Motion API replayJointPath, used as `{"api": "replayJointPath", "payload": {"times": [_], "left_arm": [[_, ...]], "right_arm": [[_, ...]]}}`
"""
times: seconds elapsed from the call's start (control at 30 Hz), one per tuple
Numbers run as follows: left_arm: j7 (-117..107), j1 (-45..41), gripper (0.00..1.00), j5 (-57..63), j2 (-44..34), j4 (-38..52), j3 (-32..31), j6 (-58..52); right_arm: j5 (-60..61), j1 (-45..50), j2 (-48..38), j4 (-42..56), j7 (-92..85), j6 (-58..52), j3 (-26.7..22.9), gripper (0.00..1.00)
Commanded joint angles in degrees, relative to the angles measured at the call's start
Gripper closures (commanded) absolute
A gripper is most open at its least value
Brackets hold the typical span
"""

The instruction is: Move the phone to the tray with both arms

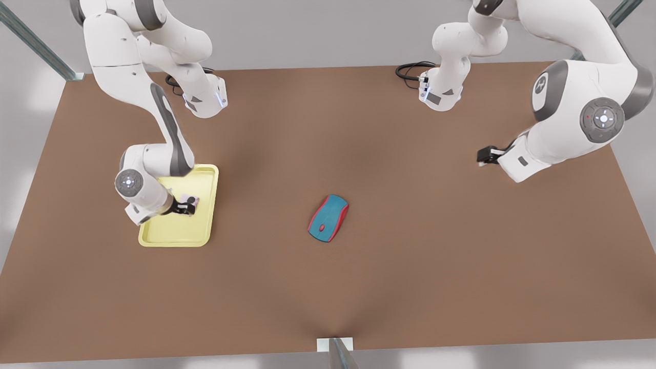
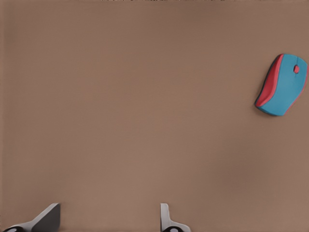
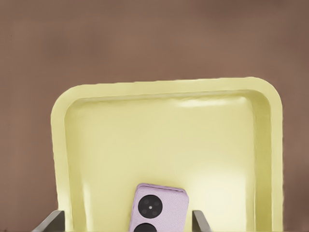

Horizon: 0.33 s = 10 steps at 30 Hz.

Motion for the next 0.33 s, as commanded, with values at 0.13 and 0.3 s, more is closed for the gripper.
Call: {"api": "replayJointPath", "payload": {"times": [0.13, 0.3], "left_arm": [[-0.45, 0.16, 0.00, 0.34, -0.81, -0.34, -0.31, 0.81], [-0.45, -0.11, 0.00, 0.52, 0.24, -0.26, -0.22, -1.57]], "right_arm": [[0.13, -6.36, -0.43, 39.91, -15.59, -55.30, 3.84, 0.00], [0.57, -7.42, -9.48, 27.52, -15.15, -43.09, 6.48, 0.00]]}}
